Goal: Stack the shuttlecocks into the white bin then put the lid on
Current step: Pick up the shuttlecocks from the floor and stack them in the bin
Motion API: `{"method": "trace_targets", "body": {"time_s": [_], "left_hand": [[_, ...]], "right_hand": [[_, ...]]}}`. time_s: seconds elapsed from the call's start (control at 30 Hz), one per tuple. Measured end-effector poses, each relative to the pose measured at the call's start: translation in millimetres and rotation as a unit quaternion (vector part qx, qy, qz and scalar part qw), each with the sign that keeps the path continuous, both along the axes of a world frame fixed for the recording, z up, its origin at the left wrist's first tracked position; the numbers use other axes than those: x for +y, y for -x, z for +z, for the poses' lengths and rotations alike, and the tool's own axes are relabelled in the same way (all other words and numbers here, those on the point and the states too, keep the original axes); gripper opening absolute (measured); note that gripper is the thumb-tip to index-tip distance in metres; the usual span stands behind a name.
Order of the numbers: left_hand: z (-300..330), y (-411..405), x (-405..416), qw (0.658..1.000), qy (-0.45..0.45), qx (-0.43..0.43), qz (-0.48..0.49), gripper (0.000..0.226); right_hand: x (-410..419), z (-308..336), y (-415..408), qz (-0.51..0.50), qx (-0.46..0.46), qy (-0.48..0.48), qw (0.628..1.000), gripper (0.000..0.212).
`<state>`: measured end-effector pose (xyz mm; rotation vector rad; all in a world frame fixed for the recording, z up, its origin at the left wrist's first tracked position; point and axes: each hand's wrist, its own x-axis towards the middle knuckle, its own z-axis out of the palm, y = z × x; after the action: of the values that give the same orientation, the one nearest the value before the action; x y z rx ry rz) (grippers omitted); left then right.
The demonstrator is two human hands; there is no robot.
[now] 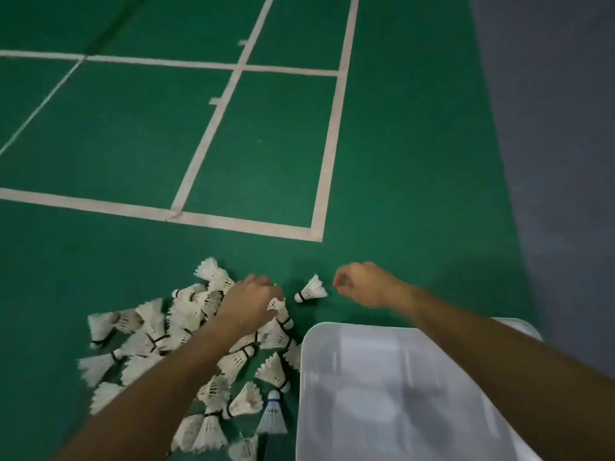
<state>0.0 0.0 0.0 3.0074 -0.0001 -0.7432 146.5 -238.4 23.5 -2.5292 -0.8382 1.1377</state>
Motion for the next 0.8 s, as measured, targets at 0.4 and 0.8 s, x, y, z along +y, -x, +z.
{"method": "trace_targets", "body": {"time_s": [0.4,0.8], "left_hand": [[-95.2,-50.7,6.3,0.983,-0.011,0.157,-0.094,0.056],[89.0,5.8,-11.7,0.989,0.008,-0.142,-0.027,0.043]], "right_hand": [[49.7,-127.0,-1.8,-0.002,0.035,-0.115,0.993,0.020],[-60.7,54.2,62.4,-0.138,-0.149,-0.296,0.933,0.019]]}}
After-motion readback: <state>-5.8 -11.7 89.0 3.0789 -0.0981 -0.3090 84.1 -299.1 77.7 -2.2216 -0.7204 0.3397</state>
